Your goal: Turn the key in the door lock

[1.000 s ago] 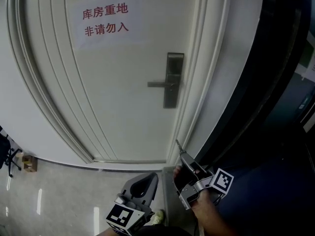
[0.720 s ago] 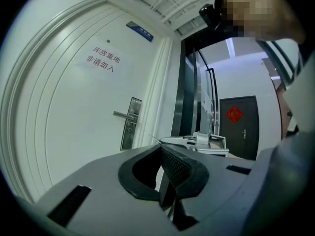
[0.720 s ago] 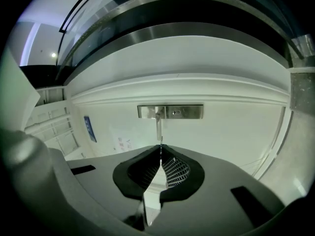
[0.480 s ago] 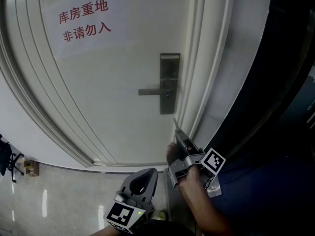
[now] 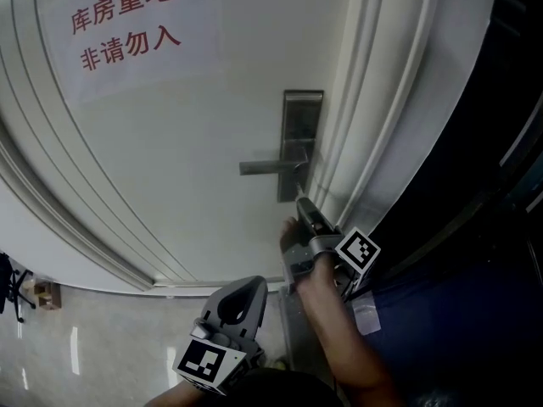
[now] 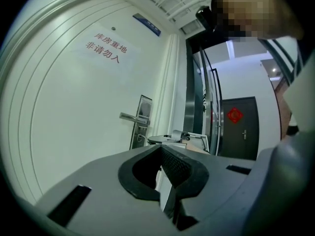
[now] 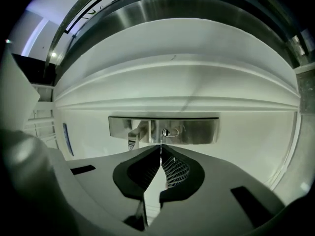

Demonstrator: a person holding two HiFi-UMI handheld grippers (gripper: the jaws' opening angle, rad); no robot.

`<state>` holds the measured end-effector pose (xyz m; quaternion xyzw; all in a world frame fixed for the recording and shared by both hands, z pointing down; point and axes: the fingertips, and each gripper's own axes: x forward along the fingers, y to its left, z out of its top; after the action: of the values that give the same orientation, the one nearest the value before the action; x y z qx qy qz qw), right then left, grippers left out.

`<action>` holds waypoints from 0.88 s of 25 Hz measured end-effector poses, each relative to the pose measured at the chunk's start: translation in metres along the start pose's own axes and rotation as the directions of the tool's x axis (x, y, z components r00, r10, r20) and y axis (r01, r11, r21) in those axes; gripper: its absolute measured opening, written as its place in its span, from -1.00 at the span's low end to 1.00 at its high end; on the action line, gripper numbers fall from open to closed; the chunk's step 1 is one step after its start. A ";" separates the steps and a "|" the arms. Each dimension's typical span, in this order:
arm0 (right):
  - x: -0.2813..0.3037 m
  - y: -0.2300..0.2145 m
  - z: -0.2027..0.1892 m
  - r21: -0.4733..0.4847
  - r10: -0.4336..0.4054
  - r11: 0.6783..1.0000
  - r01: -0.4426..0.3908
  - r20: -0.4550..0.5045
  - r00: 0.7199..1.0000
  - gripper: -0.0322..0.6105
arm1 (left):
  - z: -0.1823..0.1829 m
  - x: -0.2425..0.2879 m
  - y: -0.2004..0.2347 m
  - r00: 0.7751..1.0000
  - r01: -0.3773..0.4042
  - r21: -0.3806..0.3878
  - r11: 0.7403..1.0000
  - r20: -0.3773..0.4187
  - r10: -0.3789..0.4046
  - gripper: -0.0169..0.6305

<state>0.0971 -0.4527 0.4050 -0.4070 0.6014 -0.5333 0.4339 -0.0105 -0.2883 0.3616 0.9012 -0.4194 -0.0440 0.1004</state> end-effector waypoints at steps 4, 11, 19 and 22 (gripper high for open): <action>0.011 -0.005 0.003 -0.012 -0.010 1.000 0.010 0.007 1.000 -0.84 | 0.000 0.006 0.012 1.000 0.000 -0.008 1.000 -0.002 0.000 -0.94; 0.018 -0.008 0.005 -0.015 -0.011 1.000 0.011 0.006 1.000 -0.84 | -0.002 0.011 0.021 1.000 0.000 -0.015 1.000 -0.009 0.000 -0.94; 0.018 -0.013 0.008 0.003 -0.018 1.000 0.018 0.007 1.000 -0.84 | -0.004 0.016 0.021 1.000 0.008 -0.017 1.000 -0.014 -0.008 -0.94; 0.022 -0.013 0.009 0.006 -0.018 1.000 0.018 0.011 1.000 -0.84 | -0.004 0.017 0.022 1.000 0.006 -0.015 1.000 -0.015 -0.006 -0.94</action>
<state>0.0996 -0.4771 0.4157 -0.4140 0.5939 -0.5366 0.4335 -0.0149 -0.3144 0.3705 0.9020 -0.4156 -0.0404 0.1101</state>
